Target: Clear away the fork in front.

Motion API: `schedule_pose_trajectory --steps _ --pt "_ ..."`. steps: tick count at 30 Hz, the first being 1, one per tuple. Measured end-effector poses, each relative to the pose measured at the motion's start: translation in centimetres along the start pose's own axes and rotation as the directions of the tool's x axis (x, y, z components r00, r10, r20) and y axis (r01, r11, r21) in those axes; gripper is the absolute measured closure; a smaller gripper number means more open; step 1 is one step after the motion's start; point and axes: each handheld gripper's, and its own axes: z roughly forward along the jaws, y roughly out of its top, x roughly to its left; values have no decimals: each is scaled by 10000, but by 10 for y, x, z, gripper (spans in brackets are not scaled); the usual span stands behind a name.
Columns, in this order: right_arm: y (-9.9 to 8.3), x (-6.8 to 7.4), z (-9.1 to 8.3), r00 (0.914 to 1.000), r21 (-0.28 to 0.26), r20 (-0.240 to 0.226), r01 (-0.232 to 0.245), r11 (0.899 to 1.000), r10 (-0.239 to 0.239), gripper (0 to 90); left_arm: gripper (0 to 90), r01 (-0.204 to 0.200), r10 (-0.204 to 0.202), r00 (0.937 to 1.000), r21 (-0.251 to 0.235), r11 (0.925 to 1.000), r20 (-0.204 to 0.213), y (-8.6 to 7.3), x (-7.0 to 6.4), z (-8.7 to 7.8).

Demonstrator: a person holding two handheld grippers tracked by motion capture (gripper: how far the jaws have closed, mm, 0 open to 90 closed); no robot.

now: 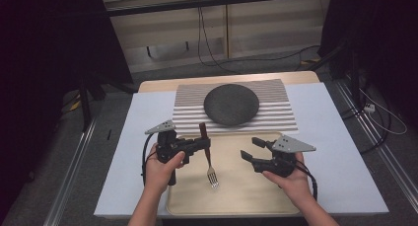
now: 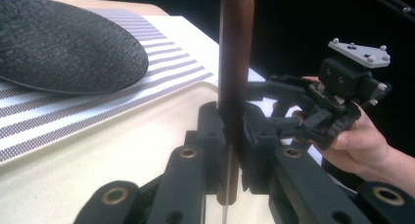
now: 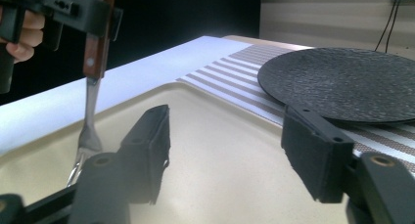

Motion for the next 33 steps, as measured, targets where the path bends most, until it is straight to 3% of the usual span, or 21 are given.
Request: schedule_pose_trajectory --steps 7,21,25,28,33 --pt "0 -4 -5 9999 -81 112 -5 10000 6 306 808 132 -127 9997 216 9997 -230 -3 7 -11" --pt "1 -8 -10 9996 -151 281 11 9999 -7 290 807 662 -653 9977 659 9956 -160 -10 21 -37" --pt "1 -9 -10 9995 -132 301 17 9999 -14 289 807 731 -698 9969 1013 9922 -353 -13 25 -38" --pt "1 -10 -10 9994 -117 344 14 9999 -10 288 808 889 -861 9958 1011 9909 -322 -16 28 -38" --pt "1 -10 -10 9995 -188 308 -24 9998 29 288 793 611 -544 9957 899 9941 -749 -20 33 -36"
